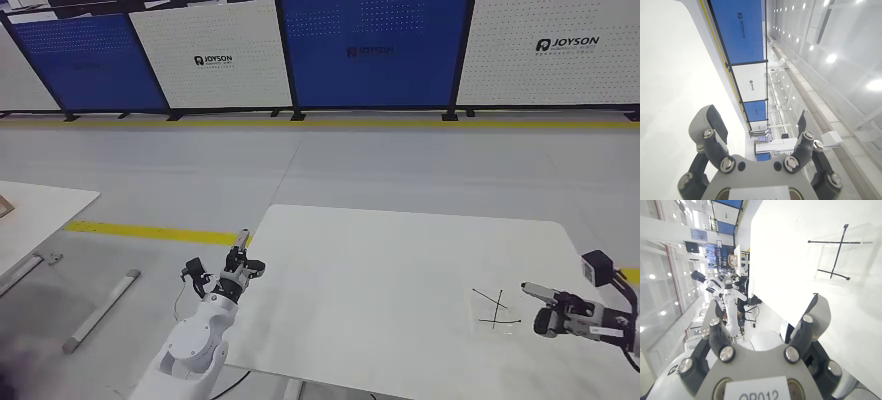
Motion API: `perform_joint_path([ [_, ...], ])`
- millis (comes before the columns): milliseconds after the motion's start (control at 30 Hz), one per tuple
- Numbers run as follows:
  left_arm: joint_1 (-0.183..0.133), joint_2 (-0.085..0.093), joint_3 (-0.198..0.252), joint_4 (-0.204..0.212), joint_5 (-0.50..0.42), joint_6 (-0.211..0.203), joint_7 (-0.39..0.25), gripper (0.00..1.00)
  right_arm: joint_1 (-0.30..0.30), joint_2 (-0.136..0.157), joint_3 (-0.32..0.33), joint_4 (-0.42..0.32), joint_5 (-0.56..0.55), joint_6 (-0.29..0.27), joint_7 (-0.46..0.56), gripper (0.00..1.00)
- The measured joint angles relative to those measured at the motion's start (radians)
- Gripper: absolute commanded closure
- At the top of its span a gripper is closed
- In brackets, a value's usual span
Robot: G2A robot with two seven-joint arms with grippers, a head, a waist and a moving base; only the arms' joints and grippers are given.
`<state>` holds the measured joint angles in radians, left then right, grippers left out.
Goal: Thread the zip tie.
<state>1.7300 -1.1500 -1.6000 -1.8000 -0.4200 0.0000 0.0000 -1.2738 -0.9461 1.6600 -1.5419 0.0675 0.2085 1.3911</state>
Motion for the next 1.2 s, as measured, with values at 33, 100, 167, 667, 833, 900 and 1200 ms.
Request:
perform_joint_path([
  [33,0.000,0.000,0.000,0.000,0.000,0.000,0.000,0.00,0.008,0.013,-0.024,0.005,-0.003,-0.003,-0.001,0.00],
  [100,0.000,0.000,0.000,0.000,0.000,0.000,0.000,0.00,0.030,0.046,-0.097,0.023,0.009,-0.017,-0.001,0.00],
  [167,0.000,0.000,0.000,0.000,0.000,0.000,0.000,0.00,0.054,0.073,-0.152,0.050,0.024,-0.022,-0.001,0.00],
  [667,0.000,0.000,0.000,0.000,0.000,0.000,0.000,0.00,0.055,0.074,-0.153,0.052,0.025,-0.021,-0.001,0.00],
  [833,0.000,0.000,0.000,0.000,0.000,0.000,0.000,0.00,0.053,0.085,-0.163,0.049,-0.009,-0.054,-0.001,0.00],
  [900,0.000,0.000,0.000,0.000,0.000,0.000,0.000,0.00,0.052,0.098,-0.170,0.062,-0.003,-0.069,-0.001,0.00],
  [1200,0.000,0.000,0.000,0.000,0.000,0.000,0.000,0.00,0.125,0.141,-0.267,0.093,-0.114,0.074,-0.002,0.00],
])
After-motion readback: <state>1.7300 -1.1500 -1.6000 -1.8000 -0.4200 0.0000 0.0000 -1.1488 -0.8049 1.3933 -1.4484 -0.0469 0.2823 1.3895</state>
